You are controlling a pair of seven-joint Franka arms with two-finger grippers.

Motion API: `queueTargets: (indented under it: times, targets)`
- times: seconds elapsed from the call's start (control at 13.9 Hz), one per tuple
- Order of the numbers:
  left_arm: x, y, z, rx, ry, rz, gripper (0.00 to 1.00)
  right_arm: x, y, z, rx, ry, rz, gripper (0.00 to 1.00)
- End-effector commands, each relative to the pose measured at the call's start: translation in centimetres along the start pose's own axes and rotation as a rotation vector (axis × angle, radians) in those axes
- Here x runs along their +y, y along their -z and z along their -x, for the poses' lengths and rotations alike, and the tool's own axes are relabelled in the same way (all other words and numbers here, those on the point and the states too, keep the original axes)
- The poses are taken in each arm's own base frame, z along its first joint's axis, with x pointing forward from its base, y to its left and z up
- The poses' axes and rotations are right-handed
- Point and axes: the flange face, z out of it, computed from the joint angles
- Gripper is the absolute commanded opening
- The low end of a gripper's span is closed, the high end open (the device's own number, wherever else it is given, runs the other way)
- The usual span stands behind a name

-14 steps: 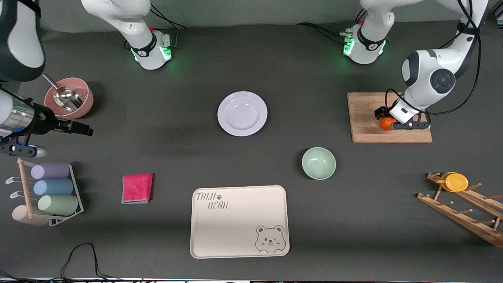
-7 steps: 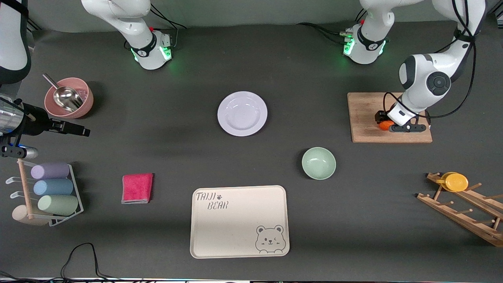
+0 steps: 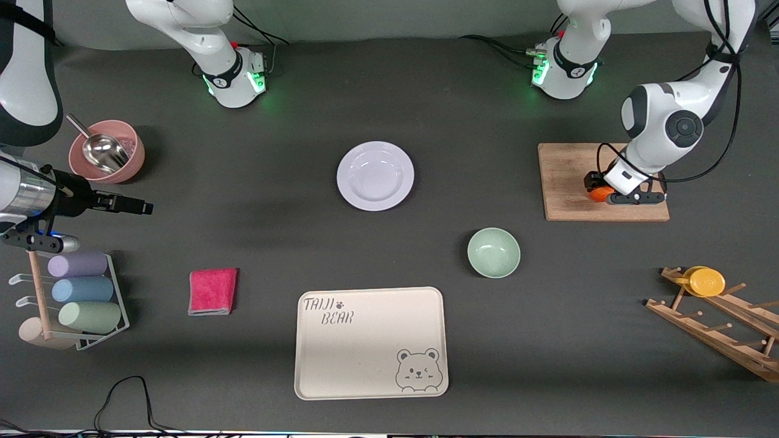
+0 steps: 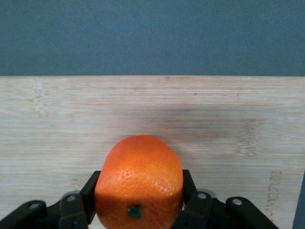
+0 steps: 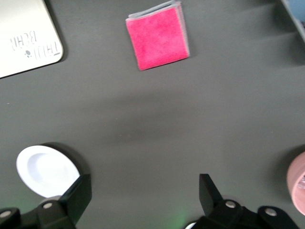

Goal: Place orange and plate with both arms
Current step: 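Lift the orange with the left gripper and carry it over the plate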

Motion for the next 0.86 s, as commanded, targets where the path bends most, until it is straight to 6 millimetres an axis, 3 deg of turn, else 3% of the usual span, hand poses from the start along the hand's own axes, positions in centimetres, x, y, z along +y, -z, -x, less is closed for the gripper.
queueTargets:
  times: [0.0, 0.14, 0.36, 0.58, 0.65, 0.79]
  targets:
    - [-0.7, 7.4, -0.3, -0.065, 0.002, -0.032, 0.0, -0.6, -0.2, 0.1, -0.015, -0.006, -0.057, 1.0]
    - [-1.0, 12.7, -1.5, -0.12, 0.008, -0.04, 0.0, -0.8, -0.4, -0.1, -0.021, -0.007, -0.078, 1.0]
    - [-0.6, 22.2, -3.7, -0.172, 0.019, -0.047, 0.0, -1.0, -0.6, -0.4, -0.017, -0.011, -0.097, 1.0]
    - [1.7, 32.4, -5.5, -0.162, -0.018, -0.056, 0.0, -1.4, -1.4, -1.1, -0.026, -0.017, -0.144, 1.0]
    - [2.3, 34.8, -6.5, -0.168, -0.025, -0.056, 0.0, -1.5, -1.5, -0.9, -0.035, -0.017, -0.155, 1.0]
    - [3.8, 37.1, -8.4, -0.159, -0.052, -0.05, 0.0, -2.8, -1.4, -0.4, -0.038, 0.005, -0.151, 1.0]
